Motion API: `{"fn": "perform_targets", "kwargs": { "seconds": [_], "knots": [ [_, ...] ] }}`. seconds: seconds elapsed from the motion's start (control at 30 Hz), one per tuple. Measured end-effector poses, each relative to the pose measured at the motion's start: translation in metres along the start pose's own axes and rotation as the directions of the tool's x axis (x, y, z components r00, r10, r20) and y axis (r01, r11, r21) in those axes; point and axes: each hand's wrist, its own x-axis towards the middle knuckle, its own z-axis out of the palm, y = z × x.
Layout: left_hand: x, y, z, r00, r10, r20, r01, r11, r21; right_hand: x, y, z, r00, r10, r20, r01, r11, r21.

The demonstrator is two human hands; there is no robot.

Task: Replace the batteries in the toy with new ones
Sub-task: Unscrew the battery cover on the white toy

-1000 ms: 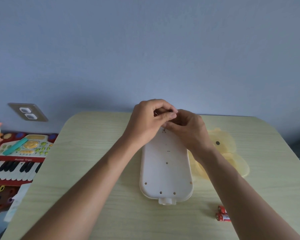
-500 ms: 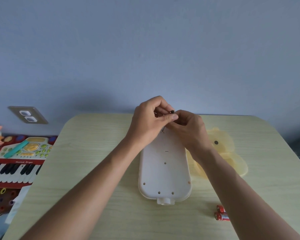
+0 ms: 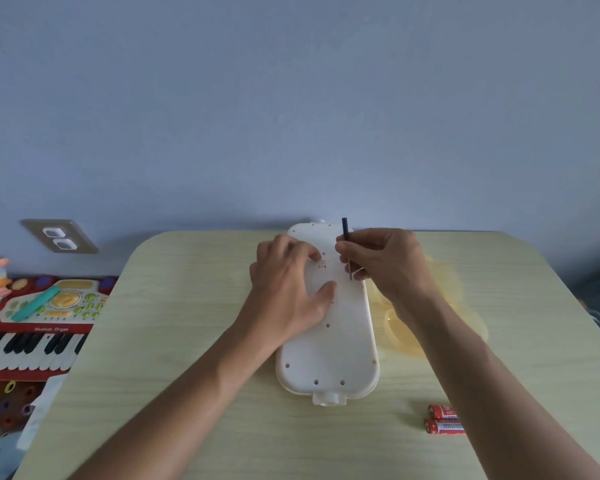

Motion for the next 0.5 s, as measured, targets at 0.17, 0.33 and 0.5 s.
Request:
{"fn": "perform_targets", "kwargs": {
  "seconds": [0.17,0.33,0.5],
  "knots": [
    [-0.003,0.005,0.002,0.998,0.058,-0.038,-0.056,0.997,0.044,-0.005,0.006,-0.001,0.998,0.040,0.046,-0.037,0.997,-0.063],
    [0.004,0.016,0.002,0.998,0.060,0.007,-0.060,0.977,0.205,-0.004,0.009,0.001,0.999,0.035,0.037,-0.032,0.997,-0.071],
    [0.011,0.028,0.008,0.994,0.101,0.031,-0.106,0.946,0.308,-0.005,0.012,0.001,0.999,0.036,0.034,-0.035,0.999,-0.041]
  ]
}}
